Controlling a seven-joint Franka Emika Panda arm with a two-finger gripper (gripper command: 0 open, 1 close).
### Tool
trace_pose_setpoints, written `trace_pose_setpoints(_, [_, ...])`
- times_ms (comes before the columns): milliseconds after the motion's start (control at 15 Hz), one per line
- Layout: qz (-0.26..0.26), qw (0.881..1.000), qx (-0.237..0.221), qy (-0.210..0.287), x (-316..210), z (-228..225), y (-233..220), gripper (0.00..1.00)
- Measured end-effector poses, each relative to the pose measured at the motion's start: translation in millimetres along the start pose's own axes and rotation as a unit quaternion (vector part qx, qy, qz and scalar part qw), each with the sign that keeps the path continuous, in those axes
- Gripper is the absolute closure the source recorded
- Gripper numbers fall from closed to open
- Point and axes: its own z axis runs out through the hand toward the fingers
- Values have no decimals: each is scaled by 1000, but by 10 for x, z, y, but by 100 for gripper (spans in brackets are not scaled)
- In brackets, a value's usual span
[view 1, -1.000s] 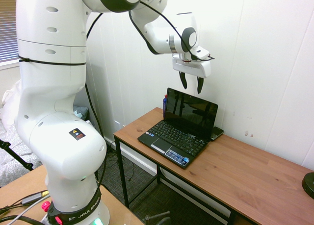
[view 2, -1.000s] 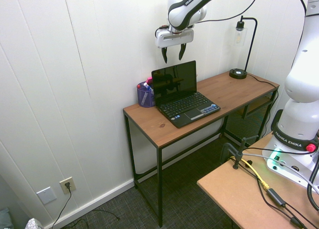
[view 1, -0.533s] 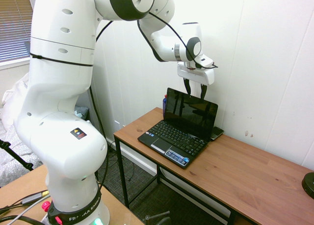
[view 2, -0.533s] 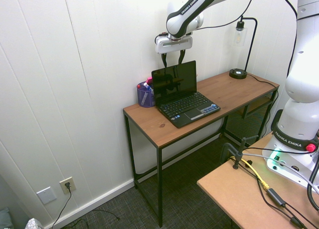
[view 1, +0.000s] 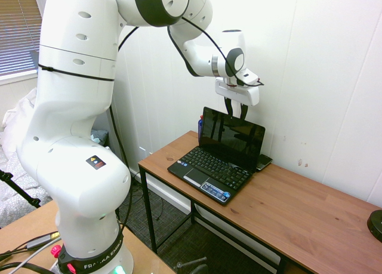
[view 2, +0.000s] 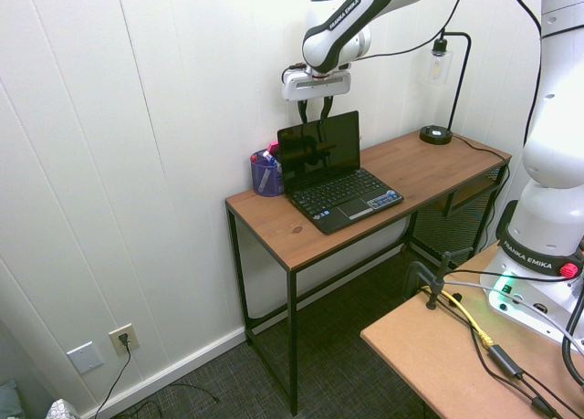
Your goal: Close the laptop lid
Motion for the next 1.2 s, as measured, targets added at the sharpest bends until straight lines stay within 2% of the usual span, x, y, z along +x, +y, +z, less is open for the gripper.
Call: trace_pose_setpoints(1200, [4, 1000, 3, -14, -119, 162, 148, 100])
